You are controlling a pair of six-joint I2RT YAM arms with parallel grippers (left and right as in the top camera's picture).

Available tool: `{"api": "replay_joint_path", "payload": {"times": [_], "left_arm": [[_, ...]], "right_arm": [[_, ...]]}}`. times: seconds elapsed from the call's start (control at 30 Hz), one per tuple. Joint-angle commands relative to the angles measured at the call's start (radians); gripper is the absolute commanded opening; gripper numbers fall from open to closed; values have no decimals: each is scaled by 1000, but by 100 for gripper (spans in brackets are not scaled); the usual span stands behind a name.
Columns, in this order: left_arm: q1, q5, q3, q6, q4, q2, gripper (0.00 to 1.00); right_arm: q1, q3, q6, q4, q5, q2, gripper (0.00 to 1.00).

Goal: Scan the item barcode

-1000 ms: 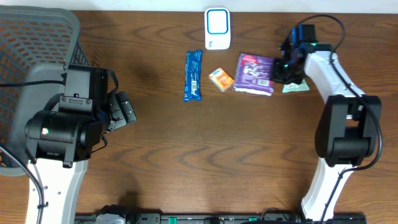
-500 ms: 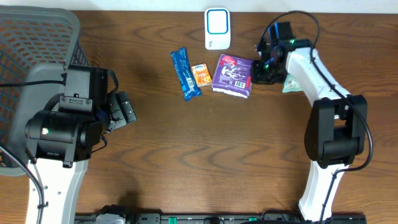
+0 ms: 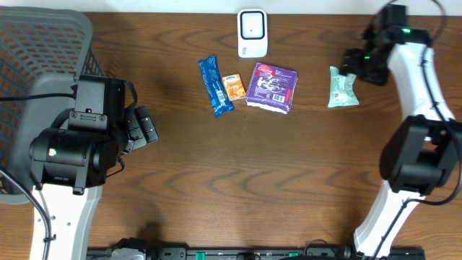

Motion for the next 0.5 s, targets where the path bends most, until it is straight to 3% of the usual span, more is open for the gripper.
{"api": "replay_joint_path", "payload": {"times": [0.0, 0.33, 0.47], "left_arm": [[5, -11, 9, 6, -4, 6, 98], [5, -11, 9, 6, -4, 6, 98], [5, -11, 9, 6, -4, 6, 98]], "right_arm": [[-47, -63, -56, 31, -57, 7, 74], [-89, -284, -91, 269, -229, 7, 70], [-89, -374, -67, 359, -253, 7, 58]]}}
